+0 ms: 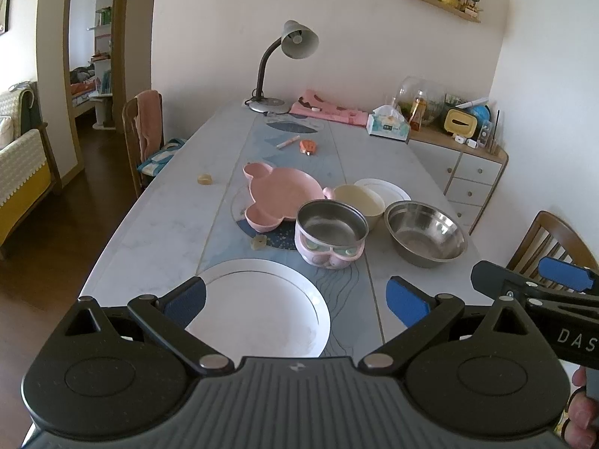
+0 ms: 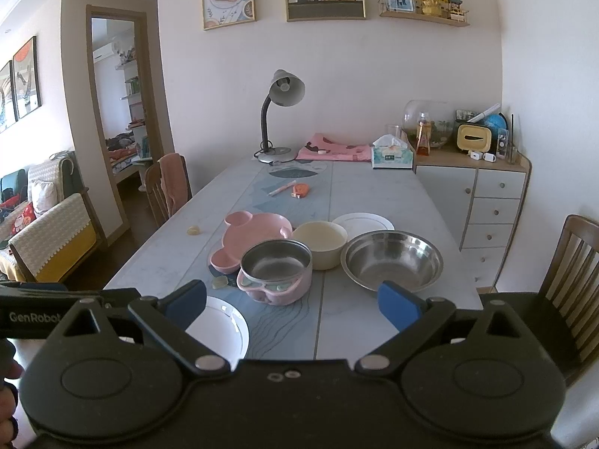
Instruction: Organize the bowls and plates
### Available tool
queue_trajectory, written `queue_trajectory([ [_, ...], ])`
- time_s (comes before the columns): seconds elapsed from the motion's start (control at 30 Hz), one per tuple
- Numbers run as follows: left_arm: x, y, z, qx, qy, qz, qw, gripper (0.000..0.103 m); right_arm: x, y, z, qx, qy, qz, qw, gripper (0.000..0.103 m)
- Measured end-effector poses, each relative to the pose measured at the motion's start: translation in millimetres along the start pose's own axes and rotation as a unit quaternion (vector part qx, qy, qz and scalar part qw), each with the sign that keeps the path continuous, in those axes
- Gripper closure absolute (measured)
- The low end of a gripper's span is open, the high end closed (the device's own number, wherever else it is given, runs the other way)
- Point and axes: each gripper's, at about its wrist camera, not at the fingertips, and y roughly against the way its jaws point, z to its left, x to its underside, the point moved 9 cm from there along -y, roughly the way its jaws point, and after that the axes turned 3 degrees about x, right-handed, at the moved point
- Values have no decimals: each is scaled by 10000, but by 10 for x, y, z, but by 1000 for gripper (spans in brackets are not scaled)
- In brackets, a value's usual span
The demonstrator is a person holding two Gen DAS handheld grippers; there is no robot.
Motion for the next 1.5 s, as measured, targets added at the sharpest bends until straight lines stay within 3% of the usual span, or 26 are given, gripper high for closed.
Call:
queue_trajectory([
  [0.63,-46,-271,137,-129,149,79,9998,0,-13,-316,115,-196,261,177,9993,4],
  [1.03,56,-864,568,-663,508,580,9948,0,292,-1171,243,-720,594,1103,9895,12],
  [1.3,349,-1328,1106,-957,829,1197,9847,1,707,-1738,356,-1077,645,1969,9723,22],
  [1.33,393,-1372,1165,-984,869,1281,9830,2,744,-1800,376,-1102,655,2052,9703,24],
  [1.5,624,-1574,1429,-1070,1123,1744,9724,27,931,-1998,443,-1258,492,2533,9579,42],
])
